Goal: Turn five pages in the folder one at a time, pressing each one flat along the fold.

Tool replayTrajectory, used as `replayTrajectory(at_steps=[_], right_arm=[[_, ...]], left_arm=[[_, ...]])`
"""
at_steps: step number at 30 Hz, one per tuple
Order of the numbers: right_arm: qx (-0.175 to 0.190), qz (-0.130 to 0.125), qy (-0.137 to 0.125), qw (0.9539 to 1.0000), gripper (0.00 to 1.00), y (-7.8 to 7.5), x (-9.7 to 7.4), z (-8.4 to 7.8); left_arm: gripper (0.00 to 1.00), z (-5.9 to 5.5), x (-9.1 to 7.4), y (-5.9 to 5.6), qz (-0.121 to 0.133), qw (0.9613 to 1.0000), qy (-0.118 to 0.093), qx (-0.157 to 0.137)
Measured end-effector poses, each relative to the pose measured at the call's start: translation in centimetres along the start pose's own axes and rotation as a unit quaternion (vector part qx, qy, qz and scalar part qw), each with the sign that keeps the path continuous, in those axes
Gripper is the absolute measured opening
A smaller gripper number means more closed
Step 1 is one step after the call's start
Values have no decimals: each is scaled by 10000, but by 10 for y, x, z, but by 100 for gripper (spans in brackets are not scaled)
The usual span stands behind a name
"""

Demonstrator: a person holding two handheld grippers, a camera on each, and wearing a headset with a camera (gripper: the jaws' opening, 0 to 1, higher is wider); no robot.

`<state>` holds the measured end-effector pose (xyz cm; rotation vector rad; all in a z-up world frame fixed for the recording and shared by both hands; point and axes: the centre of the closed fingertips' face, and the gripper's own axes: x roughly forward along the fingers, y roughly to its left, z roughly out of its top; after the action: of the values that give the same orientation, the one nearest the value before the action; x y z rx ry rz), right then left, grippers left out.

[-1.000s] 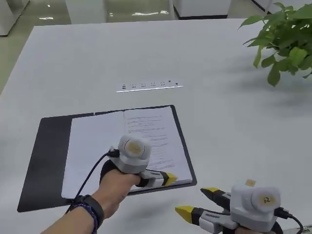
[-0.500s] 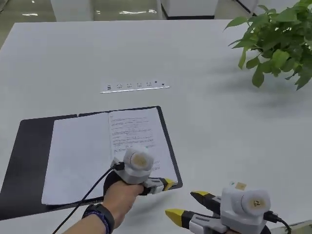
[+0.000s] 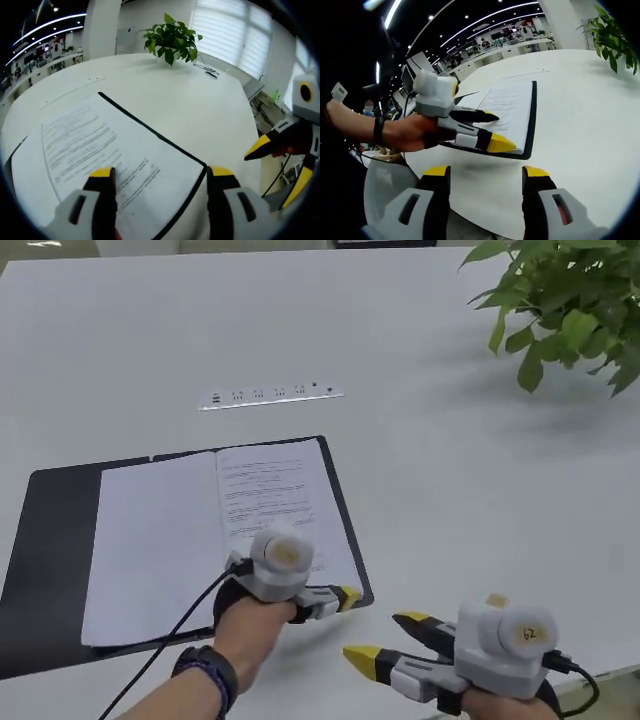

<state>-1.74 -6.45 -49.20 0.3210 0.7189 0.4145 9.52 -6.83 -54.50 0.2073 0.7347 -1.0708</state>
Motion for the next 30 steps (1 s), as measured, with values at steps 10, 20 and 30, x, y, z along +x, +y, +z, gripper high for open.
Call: replayTrajectory(at_steps=[10,20,30], right_arm=[[0,21,77,10000,54,-5,6,0],[138,31,-175,9997,51,-17,21,23],[591,133,-745,9954,46,-39,53,72]], left_arm=[[64,-7,2,5,381,9968,82,700],[59,-6,1,12,393,9965,32,737],[50,-4,-2,18,311,9969,-46,716]])
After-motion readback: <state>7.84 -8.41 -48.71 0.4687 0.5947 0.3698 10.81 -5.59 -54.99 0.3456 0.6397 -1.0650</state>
